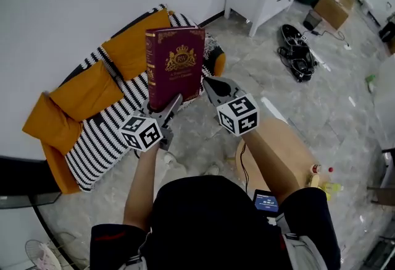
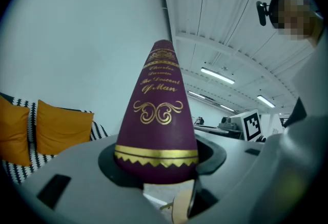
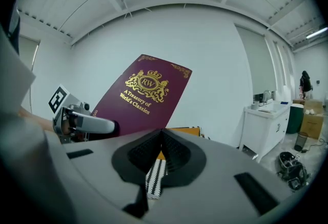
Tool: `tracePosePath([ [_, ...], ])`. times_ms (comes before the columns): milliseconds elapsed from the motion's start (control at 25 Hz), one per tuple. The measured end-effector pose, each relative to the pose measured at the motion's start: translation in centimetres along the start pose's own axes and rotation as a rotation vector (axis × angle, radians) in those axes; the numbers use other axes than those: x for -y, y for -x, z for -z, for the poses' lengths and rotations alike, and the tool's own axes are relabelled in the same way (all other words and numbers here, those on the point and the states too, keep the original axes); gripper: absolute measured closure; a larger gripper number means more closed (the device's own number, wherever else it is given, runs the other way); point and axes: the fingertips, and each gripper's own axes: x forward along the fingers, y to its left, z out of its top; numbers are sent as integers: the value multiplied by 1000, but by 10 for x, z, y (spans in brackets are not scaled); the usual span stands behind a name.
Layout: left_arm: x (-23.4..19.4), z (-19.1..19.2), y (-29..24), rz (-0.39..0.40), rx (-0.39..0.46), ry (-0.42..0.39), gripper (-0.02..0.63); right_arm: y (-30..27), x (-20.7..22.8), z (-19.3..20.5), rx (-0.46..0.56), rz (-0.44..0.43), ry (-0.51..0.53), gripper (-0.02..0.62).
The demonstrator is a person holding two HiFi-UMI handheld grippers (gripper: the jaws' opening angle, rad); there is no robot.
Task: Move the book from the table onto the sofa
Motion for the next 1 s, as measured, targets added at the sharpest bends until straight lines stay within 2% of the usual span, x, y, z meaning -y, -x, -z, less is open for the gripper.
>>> tracePosePath([
  [80,-31,-7,13,-27,7,4,362,-33,-15,0,-12,-24,-11,578],
  [320,-38,-3,8,-105,38,-16,362,-46,-7,6,0,-96,-60,578],
  [560,-130,-38,62,-136,41,42,362,-143,-67,-23,-34,-134,-93,578],
  [840,-163,-39,67,-162,56,42,362,-175,-75,-17,-42,-165,-87,578],
  [1000,-216,-57,101,-172,54,50,362,-228,-115,-29,-60,-173,-68,578],
])
